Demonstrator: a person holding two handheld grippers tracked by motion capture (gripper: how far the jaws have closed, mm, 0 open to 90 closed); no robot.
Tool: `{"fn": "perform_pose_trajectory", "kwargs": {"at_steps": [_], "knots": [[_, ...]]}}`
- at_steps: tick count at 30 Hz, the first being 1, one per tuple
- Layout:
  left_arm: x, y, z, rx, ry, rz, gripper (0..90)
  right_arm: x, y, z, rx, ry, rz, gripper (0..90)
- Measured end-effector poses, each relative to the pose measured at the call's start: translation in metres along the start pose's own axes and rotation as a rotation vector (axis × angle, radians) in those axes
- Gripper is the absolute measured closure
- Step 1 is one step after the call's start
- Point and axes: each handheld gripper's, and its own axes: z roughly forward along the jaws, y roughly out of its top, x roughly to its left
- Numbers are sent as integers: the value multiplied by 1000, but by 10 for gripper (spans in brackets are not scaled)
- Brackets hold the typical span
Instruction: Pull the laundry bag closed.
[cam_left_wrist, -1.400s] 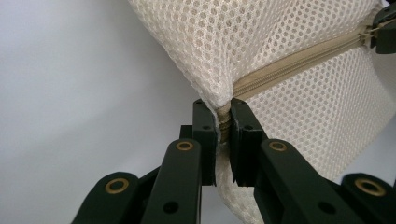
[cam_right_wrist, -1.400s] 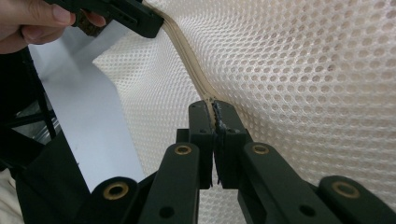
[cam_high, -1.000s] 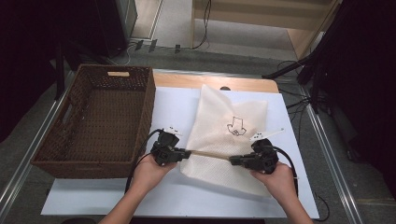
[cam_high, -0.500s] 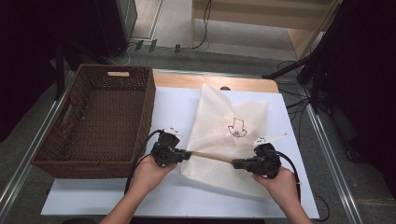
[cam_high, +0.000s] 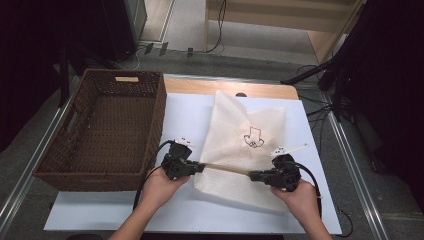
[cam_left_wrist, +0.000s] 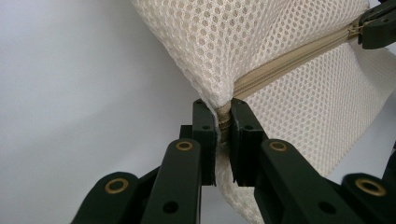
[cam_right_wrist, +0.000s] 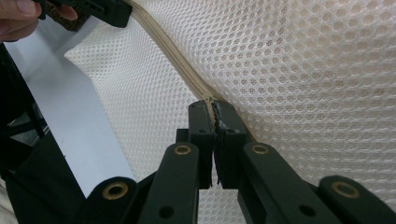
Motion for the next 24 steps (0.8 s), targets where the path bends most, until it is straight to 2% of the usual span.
{"fn": "perform_pose_trajectory", "kwargs": {"at_steps": [24], "knots": [[7, 5, 1, -12, 11, -12, 826, -14, -6, -21, -30, -27, 42, 880]]}}
